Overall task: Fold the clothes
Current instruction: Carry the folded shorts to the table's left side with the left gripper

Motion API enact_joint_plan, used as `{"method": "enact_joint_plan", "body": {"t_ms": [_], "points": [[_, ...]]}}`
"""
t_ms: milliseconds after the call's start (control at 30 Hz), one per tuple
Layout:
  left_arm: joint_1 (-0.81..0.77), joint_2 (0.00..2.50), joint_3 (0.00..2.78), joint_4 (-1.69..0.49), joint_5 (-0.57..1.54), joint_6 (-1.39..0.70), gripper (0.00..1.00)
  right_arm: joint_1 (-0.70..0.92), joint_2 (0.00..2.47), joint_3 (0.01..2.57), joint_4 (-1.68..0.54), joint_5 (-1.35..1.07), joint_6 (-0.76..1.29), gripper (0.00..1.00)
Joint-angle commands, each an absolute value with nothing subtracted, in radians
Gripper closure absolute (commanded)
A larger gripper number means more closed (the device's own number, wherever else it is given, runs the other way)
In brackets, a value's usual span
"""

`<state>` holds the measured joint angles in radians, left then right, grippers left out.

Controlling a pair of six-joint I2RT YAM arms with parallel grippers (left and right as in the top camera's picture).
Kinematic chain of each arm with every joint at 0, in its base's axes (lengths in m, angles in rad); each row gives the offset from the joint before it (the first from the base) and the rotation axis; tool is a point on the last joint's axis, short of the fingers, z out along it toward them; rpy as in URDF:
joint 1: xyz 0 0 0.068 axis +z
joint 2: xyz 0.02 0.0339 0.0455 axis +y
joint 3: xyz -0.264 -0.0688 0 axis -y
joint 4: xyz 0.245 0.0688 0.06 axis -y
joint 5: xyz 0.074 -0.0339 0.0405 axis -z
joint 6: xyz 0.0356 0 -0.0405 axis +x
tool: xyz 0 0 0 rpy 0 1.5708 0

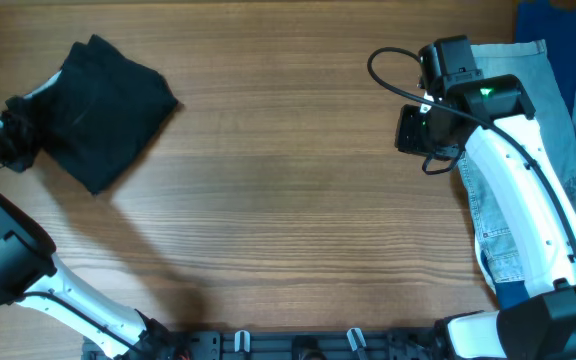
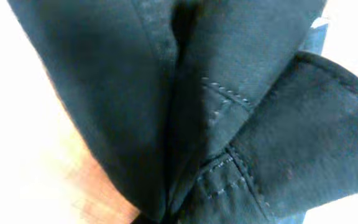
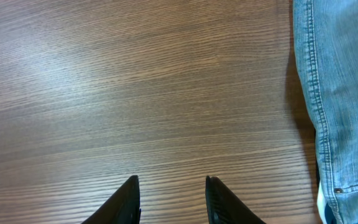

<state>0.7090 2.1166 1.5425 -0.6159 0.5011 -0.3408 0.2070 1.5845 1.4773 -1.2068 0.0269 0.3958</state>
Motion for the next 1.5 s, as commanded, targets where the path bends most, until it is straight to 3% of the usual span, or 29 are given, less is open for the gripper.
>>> {"method": "enact_joint_plan", "body": {"t_ms": [0,433,467,567,933,1133,1233,1367,1467], "points": [[0.716,2.083,1.552,-0.713,0.337,-0.475,0.96,0.210,1.580,1.491,-1.209,0.022,0.395,0.65],[0.715,2.083,1.552,-0.839,0.265,-0.746,0.96,0.210,1.580,1.491,-1.211,0.022,0.395,0.65],[0.715,2.083,1.552,-0.851,0.270,-0.745,0.78,0.210,1.580,1.491,-1.212,0.022,0.395,0.65],[0.719,2.081,1.552,-0.896,0.279,-0.741,0.42,0.210,1.580,1.491,-1.212,0.021,0.396,0.65],[0.709,1.840,1.552,-0.992,0.273,-0.553,0.38,0.210,1.580,1.491,-1.209,0.022,0.395,0.65],[0.500,1.719,1.552,-0.987,0.298,-0.382,0.42,0.210,1.580,1.491,-1.196,0.021,0.395,0.65],[0.345,1.747,1.552,-0.963,0.289,-0.315,0.73,0.210,1.580,1.491,-1.198,0.021,0.395,0.64],[0.158,1.828,1.551,-0.960,0.149,-0.292,0.91,0.210,1.580,1.491,-1.209,0.021,0.395,0.64],[0.087,1.902,1.551,-0.954,0.072,-0.292,0.94,0.210,1.580,1.491,-1.215,0.021,0.394,0.64]]}}
